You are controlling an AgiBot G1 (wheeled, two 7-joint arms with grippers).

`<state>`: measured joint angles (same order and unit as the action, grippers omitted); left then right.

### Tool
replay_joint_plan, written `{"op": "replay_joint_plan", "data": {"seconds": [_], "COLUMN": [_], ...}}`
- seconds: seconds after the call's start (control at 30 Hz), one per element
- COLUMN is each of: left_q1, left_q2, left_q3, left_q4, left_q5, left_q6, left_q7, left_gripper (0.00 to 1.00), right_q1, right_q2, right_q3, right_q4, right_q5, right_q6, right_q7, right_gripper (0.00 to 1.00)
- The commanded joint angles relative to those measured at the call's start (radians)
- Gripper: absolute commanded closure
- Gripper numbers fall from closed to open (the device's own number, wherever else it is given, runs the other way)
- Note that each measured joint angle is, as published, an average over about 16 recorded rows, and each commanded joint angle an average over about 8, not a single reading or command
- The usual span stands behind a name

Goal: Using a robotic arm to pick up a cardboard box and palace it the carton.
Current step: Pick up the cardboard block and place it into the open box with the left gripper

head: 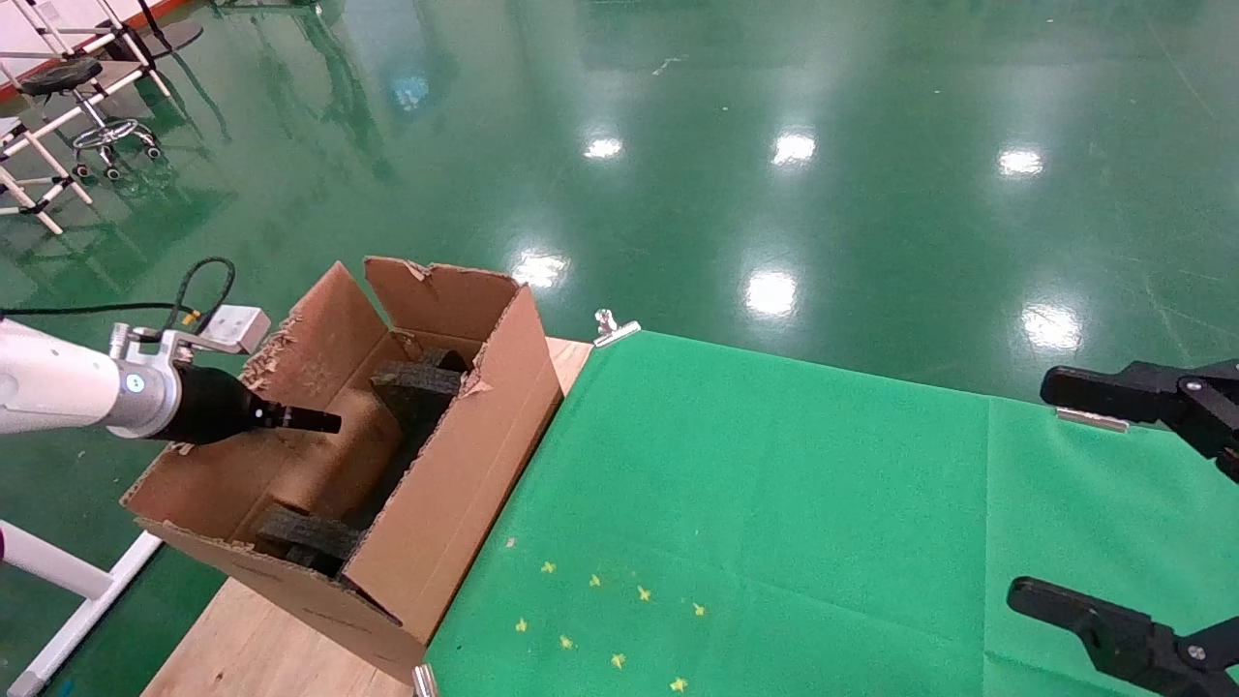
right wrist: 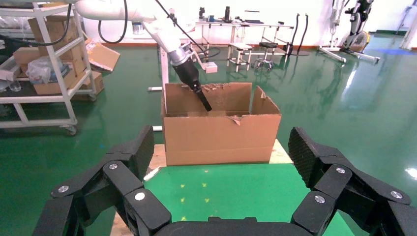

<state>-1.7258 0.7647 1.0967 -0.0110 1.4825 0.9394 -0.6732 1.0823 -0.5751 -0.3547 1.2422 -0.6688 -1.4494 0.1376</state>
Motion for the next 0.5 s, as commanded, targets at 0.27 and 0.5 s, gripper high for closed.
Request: {"op": "replay_joint_plan", "data": {"seconds": [0.27, 0.5], "left_q1": [-0.067, -0.172], "left_q2": [-0.016, -0.048], "left_q3": [0.0, -0.029], "left_q4": [-0.028, -0.1], "left_q5": [0.0, -0.041], "left_q6": [0.027, 0.113], "left_q7": [0.001, -0.014], "left_gripper": [0.0, 0.0], "right_q1": [0.0, 0.0], "right_q2": [0.0, 0.0], "right_q3": [0.0, 0.0], "right_q4": [0.0, 0.0], "right_q5": [0.0, 0.0], "right_q6": [0.0, 0.0], "right_q7": [0.0, 0.0], "right_gripper": [0.0, 0.0]}}
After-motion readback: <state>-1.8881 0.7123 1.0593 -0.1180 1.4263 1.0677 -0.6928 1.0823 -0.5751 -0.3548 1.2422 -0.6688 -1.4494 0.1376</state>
